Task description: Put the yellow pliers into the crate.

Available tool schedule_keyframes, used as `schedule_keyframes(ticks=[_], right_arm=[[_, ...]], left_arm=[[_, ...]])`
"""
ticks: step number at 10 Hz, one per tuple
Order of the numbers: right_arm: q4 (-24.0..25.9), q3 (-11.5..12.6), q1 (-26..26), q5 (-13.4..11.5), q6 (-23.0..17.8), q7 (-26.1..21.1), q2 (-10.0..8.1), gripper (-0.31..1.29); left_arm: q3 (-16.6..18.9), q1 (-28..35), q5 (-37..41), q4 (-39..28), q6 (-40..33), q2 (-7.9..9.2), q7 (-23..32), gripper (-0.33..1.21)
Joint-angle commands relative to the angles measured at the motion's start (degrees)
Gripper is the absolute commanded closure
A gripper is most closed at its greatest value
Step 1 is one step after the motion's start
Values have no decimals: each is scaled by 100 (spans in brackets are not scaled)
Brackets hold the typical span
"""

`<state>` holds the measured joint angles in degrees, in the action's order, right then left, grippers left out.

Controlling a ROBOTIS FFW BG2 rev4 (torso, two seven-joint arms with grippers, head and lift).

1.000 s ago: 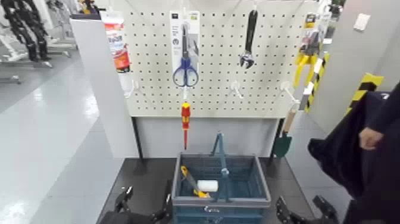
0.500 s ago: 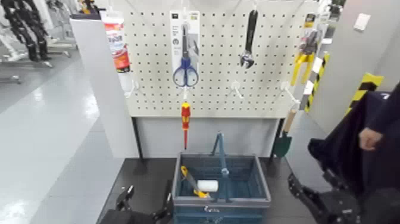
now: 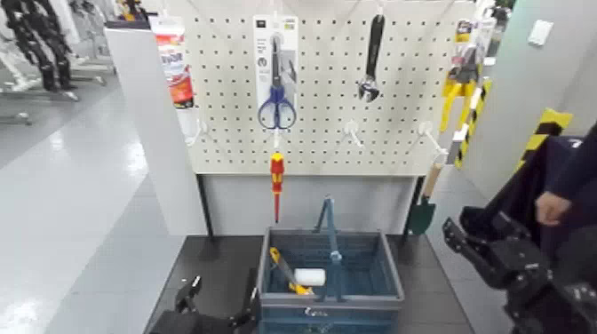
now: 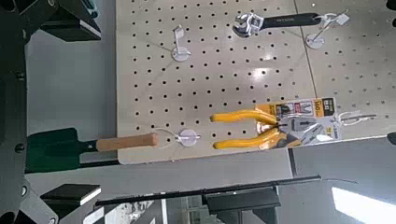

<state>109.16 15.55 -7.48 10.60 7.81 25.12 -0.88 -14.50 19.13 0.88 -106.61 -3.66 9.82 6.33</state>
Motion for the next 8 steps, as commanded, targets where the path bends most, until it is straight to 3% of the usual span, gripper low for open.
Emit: schedule_keyframes(ticks=[1, 5, 8], right_arm=[[-18, 185, 502, -49, 300, 178, -228, 15], [-299, 299, 1205, -120, 581, 477, -597, 15], [-642, 325, 1715, -14, 598, 670, -817, 15]], left_arm=[[-18, -24, 0, 0, 23, 11, -35, 22], [-45, -59, 9, 0, 49, 20, -62, 22], [-62, -85, 9, 0, 67, 11, -79, 22]])
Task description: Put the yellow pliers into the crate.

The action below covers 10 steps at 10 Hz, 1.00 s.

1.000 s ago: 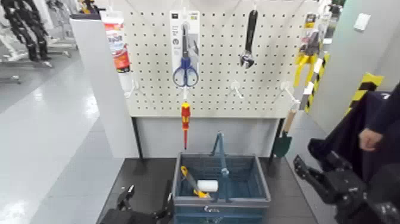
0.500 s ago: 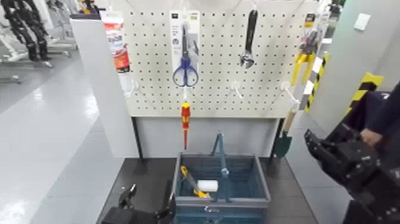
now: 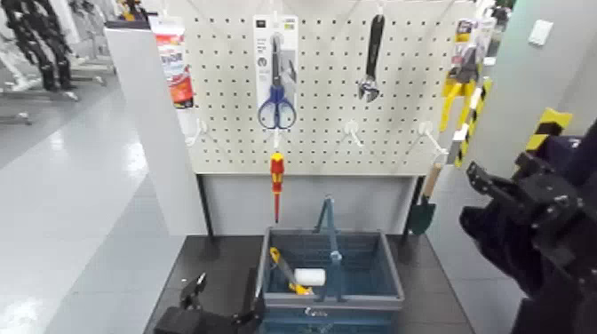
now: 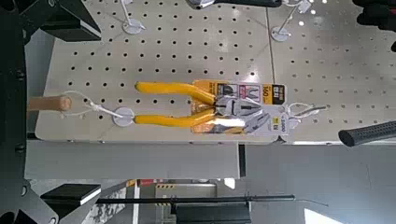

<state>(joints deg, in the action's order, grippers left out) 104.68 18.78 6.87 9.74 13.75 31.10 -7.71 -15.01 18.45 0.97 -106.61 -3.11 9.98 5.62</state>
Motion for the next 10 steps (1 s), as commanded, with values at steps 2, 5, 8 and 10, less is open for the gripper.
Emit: schedule_keyframes(ticks=[2, 5, 8, 10], right_arm=[[-440, -23, 605, 151, 67, 203, -310, 16], [-862, -111, 1088, 265, 146, 361, -565, 16], [-1363, -216, 1580, 371, 40, 599, -776, 15], [-1793, -331, 1853, 590, -65, 801, -864, 15]], left_arm=[[-19, -34, 0, 0, 39, 4, -26, 22], [-28, -60, 9, 0, 74, 4, -44, 22], [-37, -87, 18, 9, 109, -5, -61, 22], [-45, -113, 27, 26, 109, -5, -70, 22]])
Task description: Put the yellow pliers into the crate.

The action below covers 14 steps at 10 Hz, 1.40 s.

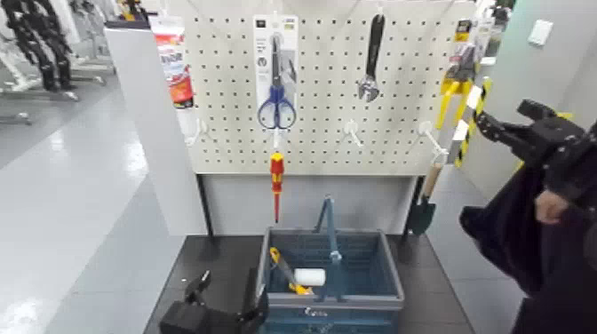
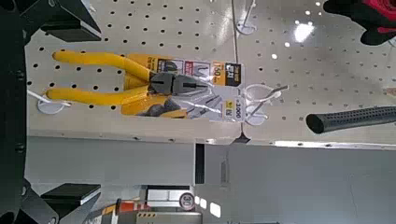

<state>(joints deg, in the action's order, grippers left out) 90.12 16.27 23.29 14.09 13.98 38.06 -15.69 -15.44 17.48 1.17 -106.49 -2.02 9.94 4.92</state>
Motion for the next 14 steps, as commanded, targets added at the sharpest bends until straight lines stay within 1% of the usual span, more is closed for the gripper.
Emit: schedule_keyframes(ticks=[1, 3, 4, 5, 7, 9, 10, 12, 14], right_arm=[[-548, -124, 352, 260, -132, 166, -119, 15], [-1102, -274, 721, 463, -317, 377, -250, 16], [-1304, -353, 923, 507, -378, 483, -303, 16], [-1550, -450, 1108, 638, -413, 615, -365, 17], [-1963, -625, 1407, 849, -484, 834, -409, 17], [-2236, -740, 1600, 920, -589, 975, -453, 18], [-2473, -845, 1776, 937, -703, 1168, -479, 18], [-2684, -915, 1987, 937, -739, 1291, -514, 17], [-2965, -1038, 2171, 1060, -730, 1450, -558, 17]], left_arm=[[-2, -34, 15, 23, 0, -1, 0, 22], [-20, -43, 15, 32, 9, -1, 0, 22], [-20, -52, 15, 32, 18, -1, -17, 22], [-29, -52, 15, 32, 18, -1, -17, 22], [-55, -78, 15, 32, 35, -1, -17, 22], [-73, -96, 15, 41, 44, -1, -17, 22], [-73, -96, 15, 41, 44, -1, -26, 22], [-90, -114, 15, 41, 35, -1, -26, 22], [-108, -131, 15, 41, 44, -1, -35, 22]])
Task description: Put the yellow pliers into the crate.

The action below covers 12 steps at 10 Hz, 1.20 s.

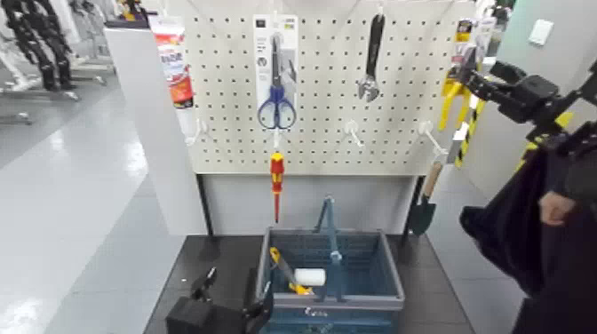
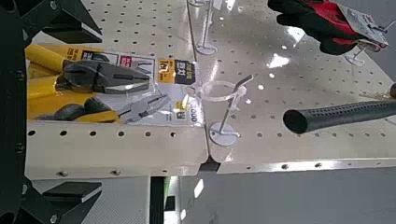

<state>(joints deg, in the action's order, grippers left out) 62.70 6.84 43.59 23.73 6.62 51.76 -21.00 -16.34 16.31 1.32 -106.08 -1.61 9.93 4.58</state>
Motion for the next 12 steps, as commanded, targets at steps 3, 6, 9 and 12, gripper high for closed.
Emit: schedule_keyframes(ticks=[3, 6, 9, 12], right_arm=[[-531, -315, 369, 202, -3, 265, -53, 18], [-917, -517, 633, 246, -47, 484, -71, 20], [-970, -579, 703, 219, -30, 458, -45, 76], [-970, -658, 800, 70, -65, 405, -9, 109]], left_arm=[[-45, -58, -9, 9, 12, 1, -10, 22], [-45, -75, -9, 26, 12, 1, -10, 22], [-45, -93, -17, 35, 3, 1, -10, 22], [-45, -93, -17, 44, 3, 1, -10, 22]])
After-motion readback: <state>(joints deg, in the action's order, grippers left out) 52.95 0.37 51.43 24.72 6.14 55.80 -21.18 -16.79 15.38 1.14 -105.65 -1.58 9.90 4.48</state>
